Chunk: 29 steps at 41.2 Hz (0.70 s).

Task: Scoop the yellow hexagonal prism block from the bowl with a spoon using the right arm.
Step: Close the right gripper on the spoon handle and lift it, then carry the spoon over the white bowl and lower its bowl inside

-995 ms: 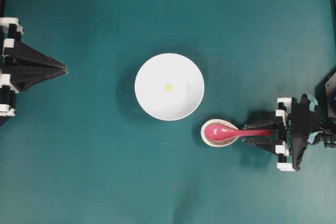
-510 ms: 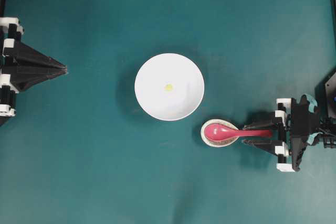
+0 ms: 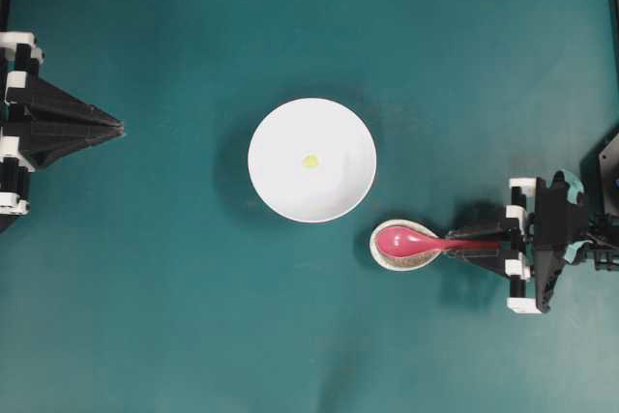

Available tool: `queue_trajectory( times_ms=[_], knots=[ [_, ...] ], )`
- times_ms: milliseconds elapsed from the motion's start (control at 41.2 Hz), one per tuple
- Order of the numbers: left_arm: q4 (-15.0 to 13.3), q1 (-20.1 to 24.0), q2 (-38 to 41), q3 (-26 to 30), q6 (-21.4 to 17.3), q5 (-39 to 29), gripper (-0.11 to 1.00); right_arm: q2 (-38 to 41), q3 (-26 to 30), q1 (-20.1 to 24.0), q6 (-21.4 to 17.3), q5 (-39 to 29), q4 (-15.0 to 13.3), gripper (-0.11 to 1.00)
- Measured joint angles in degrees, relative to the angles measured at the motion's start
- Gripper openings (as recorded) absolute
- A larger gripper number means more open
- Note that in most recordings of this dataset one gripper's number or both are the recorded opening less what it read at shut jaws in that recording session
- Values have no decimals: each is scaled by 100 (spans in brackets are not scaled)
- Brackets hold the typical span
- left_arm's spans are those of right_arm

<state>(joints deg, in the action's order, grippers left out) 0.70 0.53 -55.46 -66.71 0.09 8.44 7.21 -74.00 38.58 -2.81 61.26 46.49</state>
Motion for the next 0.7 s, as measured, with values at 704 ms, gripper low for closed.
queue_trajectory(
  times_ms=[704],
  knots=[
    [9,0,9,0,0,0,10,-2689,176,-747,2435,-1310,9,23]
  ],
)
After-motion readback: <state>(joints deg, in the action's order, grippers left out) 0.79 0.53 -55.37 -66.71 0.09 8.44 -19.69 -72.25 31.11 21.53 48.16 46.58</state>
